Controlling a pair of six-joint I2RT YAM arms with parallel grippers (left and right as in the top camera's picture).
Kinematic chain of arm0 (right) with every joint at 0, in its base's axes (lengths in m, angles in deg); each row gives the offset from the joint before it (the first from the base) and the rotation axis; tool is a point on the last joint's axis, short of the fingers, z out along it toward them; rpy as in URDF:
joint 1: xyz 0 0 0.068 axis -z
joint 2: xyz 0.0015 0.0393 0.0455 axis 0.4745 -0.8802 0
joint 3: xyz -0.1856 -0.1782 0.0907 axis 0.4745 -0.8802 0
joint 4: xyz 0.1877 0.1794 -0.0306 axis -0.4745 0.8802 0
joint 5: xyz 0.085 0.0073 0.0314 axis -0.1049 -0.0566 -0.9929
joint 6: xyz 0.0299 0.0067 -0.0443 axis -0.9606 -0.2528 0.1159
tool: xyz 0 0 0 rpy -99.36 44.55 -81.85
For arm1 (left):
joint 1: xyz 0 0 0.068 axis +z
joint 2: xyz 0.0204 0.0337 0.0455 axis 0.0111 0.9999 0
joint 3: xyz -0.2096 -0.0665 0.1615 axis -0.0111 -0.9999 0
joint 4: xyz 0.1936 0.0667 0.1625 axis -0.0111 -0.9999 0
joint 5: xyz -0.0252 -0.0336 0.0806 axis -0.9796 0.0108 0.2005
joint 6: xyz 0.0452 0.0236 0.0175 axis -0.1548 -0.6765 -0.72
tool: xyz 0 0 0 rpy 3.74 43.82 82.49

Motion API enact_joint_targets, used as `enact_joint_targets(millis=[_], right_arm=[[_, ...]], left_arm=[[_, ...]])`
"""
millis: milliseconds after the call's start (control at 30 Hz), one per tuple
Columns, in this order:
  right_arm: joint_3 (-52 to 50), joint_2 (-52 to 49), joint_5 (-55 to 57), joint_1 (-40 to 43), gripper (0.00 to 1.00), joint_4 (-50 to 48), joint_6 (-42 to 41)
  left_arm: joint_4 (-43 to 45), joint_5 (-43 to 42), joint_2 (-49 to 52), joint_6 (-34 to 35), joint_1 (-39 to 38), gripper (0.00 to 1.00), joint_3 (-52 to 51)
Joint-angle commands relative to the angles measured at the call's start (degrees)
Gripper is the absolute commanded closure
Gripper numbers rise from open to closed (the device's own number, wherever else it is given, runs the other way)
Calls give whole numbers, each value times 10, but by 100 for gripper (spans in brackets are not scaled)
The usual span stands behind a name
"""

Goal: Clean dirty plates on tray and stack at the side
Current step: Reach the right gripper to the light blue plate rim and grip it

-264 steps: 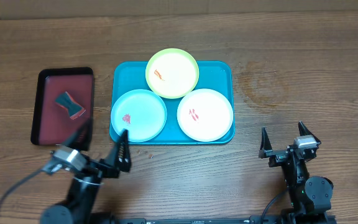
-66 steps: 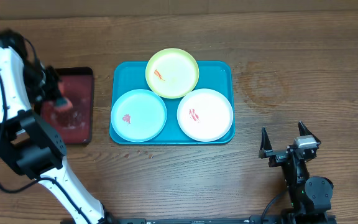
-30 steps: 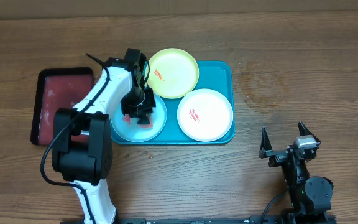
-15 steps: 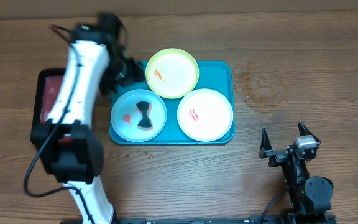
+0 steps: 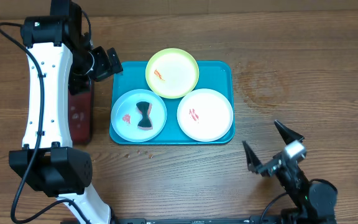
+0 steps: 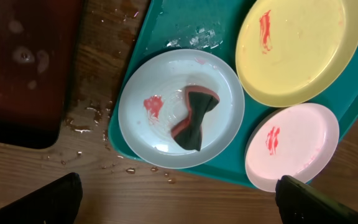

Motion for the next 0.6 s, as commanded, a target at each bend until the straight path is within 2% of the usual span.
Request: enact_joint_targets(millis=[0, 100, 133, 233, 300, 367, 500, 567], right_arm=[[-6, 4, -102, 2, 0, -103, -42], [5, 3, -66, 2, 0, -252, -82], [19, 1, -43, 2, 0, -269, -83], [106, -23, 19, 2, 0, -222, -76], [197, -68, 24, 2, 0, -130, -47], [321, -139, 21, 2, 0, 19, -27], [607, -338, 11, 2, 0, 384, 25], [719, -430, -18, 2, 0, 505, 24]], left_arm=[[-3, -1, 4, -9, -9, 0, -13], [-4, -1, 4, -9, -10, 0, -14], [-4, -1, 4, -9, -11, 0, -14], [-6, -1, 4, -9, -11, 0, -14], [-7, -1, 4, -9, -12, 0, -14], [-7, -1, 4, -9, -11, 0, -14], [-6, -1, 4, -9, -11, 0, -14], [-6, -1, 4, -9, -11, 0, -14]])
